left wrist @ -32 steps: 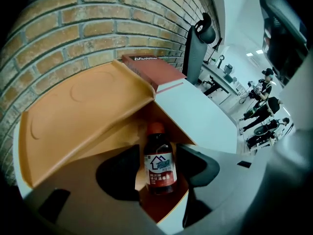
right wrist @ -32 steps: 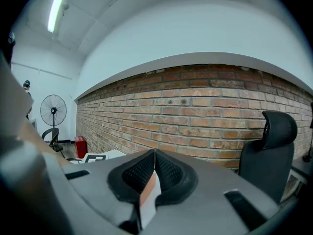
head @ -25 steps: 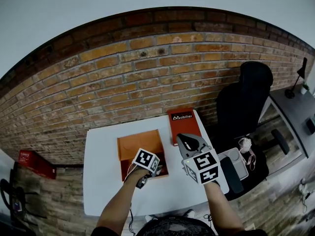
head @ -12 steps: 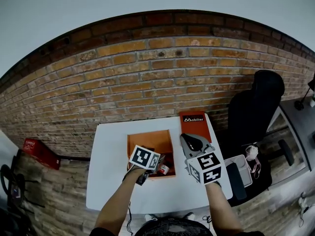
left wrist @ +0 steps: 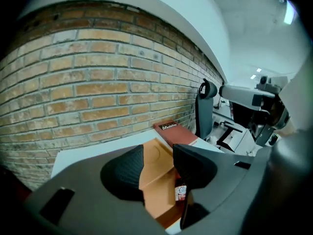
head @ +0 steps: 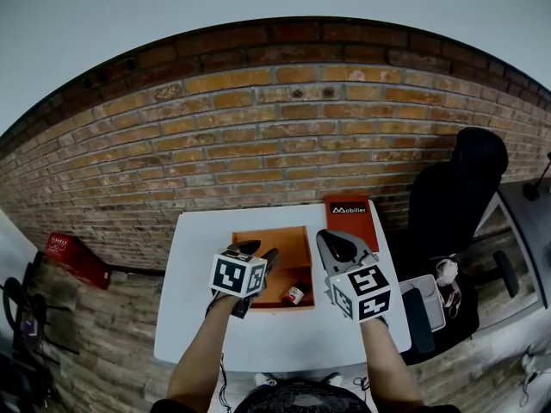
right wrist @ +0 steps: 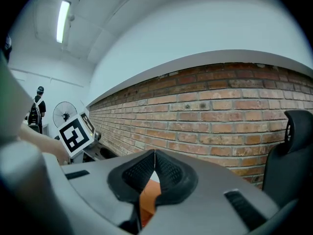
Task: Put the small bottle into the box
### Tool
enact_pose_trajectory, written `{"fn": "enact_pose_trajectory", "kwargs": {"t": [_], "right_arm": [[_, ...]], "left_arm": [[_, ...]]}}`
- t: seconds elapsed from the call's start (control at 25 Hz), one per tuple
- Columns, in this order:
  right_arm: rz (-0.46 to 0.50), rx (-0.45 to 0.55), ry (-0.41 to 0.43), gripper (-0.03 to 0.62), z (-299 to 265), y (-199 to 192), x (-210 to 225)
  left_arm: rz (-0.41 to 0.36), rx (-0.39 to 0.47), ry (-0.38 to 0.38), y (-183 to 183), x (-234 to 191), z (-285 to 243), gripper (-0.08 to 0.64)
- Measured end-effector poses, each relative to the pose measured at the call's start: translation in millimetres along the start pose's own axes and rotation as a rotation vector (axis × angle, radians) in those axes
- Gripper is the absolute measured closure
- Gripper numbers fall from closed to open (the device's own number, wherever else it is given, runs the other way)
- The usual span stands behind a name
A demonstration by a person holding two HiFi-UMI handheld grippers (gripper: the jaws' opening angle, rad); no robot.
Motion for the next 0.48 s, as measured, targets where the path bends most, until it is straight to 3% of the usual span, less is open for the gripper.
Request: {"fn": "enact_pose_trajectory", "kwargs": {"t": [0.48], "right_arm": [[0.004, 0.029, -0.02, 0.571, 6, 11, 6]], "left_arm": [[0.071, 0.343, 0.183, 20, -30, 81, 0.455]]}}
Point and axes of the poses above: the fingertips, and each gripper's own axes: z backward along the fingers, x to its right, y out of its top, the point moved 6 cm from there along z, backward along the fingers, and after that the axes turned 4 degrees about -x, right-handed, at the moved point
